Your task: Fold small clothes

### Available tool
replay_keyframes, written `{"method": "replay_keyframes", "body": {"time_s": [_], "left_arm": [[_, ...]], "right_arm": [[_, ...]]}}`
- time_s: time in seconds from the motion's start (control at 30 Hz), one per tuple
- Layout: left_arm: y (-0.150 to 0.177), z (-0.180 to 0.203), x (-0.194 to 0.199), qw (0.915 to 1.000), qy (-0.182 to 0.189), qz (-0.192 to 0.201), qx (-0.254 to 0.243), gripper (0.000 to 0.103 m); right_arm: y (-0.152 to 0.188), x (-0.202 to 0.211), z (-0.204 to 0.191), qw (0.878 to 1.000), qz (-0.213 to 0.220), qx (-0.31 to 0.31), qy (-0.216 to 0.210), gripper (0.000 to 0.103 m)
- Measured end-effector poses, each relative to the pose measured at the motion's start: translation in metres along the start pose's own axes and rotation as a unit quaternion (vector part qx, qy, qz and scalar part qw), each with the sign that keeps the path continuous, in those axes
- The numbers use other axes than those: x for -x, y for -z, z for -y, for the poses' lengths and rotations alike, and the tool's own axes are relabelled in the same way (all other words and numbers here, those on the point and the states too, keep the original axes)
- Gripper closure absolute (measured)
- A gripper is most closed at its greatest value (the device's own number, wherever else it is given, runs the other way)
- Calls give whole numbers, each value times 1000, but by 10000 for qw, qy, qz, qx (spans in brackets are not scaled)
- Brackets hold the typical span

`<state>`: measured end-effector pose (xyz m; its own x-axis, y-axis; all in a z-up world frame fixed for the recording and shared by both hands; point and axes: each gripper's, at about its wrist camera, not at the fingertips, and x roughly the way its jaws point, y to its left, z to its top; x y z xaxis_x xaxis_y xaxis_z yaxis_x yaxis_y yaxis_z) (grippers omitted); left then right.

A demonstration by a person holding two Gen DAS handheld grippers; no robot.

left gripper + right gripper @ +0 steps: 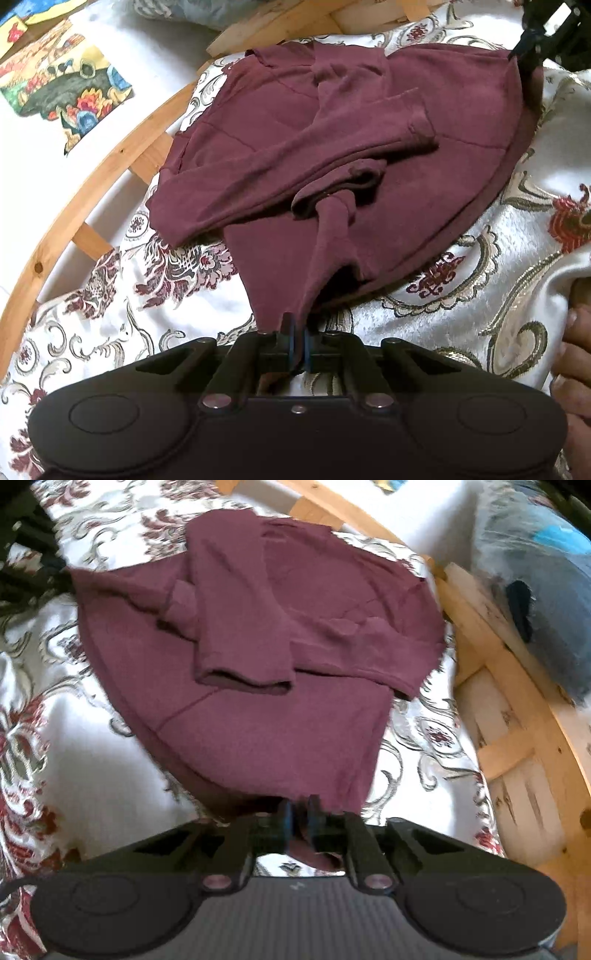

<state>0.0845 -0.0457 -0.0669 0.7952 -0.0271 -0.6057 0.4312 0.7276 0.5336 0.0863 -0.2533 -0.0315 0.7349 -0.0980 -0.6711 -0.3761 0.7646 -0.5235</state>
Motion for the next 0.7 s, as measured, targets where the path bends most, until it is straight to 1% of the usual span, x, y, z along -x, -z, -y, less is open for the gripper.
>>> {"method": "replay_keyframes", "body": {"time_s": [0.07,0.17,0.23,0.27,0.33,0.37,0.4,0.43,0.47,0.5,0.53,0.57,0.6,0.7], "left_arm": [[0,-1,0,10000,9,4,23,98],[2,-2,-1,10000,2,17,-13,98],[3,-3,-1,10000,8,35,-47,98],[3,-2,-1,10000,3,37,-66,98],[2,-2,-1,10000,-8,35,-62,98],[2,-2,-1,10000,-7,36,-37,99],[2,-4,-1,10000,-1,44,3,99],[2,-5,0,10000,-10,55,37,99],[2,-6,1,9999,-24,74,69,99],[2,-7,2,9999,-39,93,96,99],[2,-8,3,9999,-51,110,119,99],[2,-8,4,9998,-57,123,133,99],[2,-9,5,9998,-64,141,135,98],[1,-11,7,9996,-93,176,184,99]], "right_arm": [[3,8,16,9993,-17,-345,105,100],[11,13,37,9972,-97,-629,403,100],[16,10,47,9962,-244,-739,390,100],[17,8,48,9961,-304,-761,315,100],[15,5,40,9979,-397,-484,169,100],[15,5,34,9986,-383,-338,169,99],[14,6,30,9990,-353,-211,160,93],[14,7,25,9994,-313,-69,147,89],[14,9,21,9995,-281,70,99,73],[14,11,16,9994,-285,172,48,51],[13,11,13,9990,-323,303,-9,44],[14,9,9,9983,-391,428,-21,40],[15,7,5,9966,-501,650,26,40],[24,0,-6,9881,-642,1330,426,39]]}}
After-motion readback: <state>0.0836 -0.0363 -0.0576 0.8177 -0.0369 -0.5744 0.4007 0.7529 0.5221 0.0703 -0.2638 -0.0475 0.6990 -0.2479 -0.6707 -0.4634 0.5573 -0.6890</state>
